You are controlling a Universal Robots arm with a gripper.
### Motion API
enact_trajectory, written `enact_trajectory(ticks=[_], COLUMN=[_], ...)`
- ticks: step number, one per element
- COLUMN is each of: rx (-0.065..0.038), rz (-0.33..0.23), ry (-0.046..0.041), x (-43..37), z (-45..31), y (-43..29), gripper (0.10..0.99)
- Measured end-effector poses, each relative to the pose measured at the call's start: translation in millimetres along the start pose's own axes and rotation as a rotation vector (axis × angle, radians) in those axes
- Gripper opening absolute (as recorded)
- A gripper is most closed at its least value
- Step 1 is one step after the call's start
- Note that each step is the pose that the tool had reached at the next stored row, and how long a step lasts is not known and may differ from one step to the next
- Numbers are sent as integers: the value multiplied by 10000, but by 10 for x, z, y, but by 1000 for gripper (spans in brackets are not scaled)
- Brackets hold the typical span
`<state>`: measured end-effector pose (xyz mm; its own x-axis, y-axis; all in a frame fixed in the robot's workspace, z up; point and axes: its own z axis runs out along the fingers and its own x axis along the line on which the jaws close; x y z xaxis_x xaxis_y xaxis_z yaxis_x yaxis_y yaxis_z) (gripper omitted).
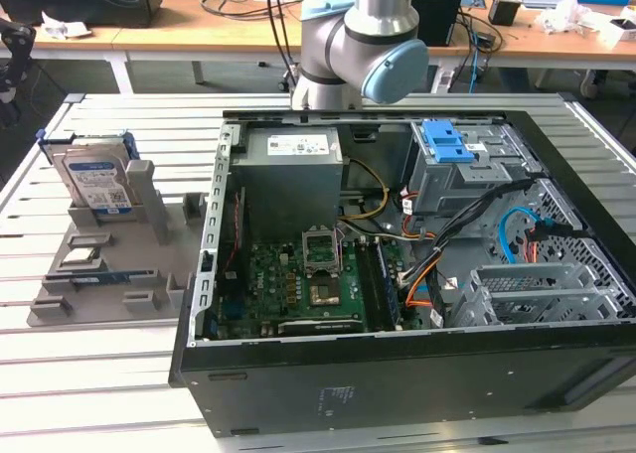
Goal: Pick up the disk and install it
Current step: 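Pick up the disk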
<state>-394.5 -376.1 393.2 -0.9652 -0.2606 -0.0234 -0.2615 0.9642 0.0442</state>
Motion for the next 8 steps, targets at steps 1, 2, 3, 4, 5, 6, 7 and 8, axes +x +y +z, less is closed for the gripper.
enact_trajectory(ticks=[1, 2, 3, 4, 5, 6, 7, 8], rx=[-3, -7, -10, -14, -19, -22, -25, -28], rz=[-122, -309, -459, -594, -808, -929, -1092, -1200], ry=[5, 14, 21, 26, 36, 41, 49, 54], x=[0, 0, 0, 0, 0, 0, 0, 0], z=[0, 0, 0, 0, 0, 0, 0, 0], y=[0, 0, 0, 0, 0, 0, 0, 0], gripper=[106, 106, 106, 106, 106, 106, 106, 106])
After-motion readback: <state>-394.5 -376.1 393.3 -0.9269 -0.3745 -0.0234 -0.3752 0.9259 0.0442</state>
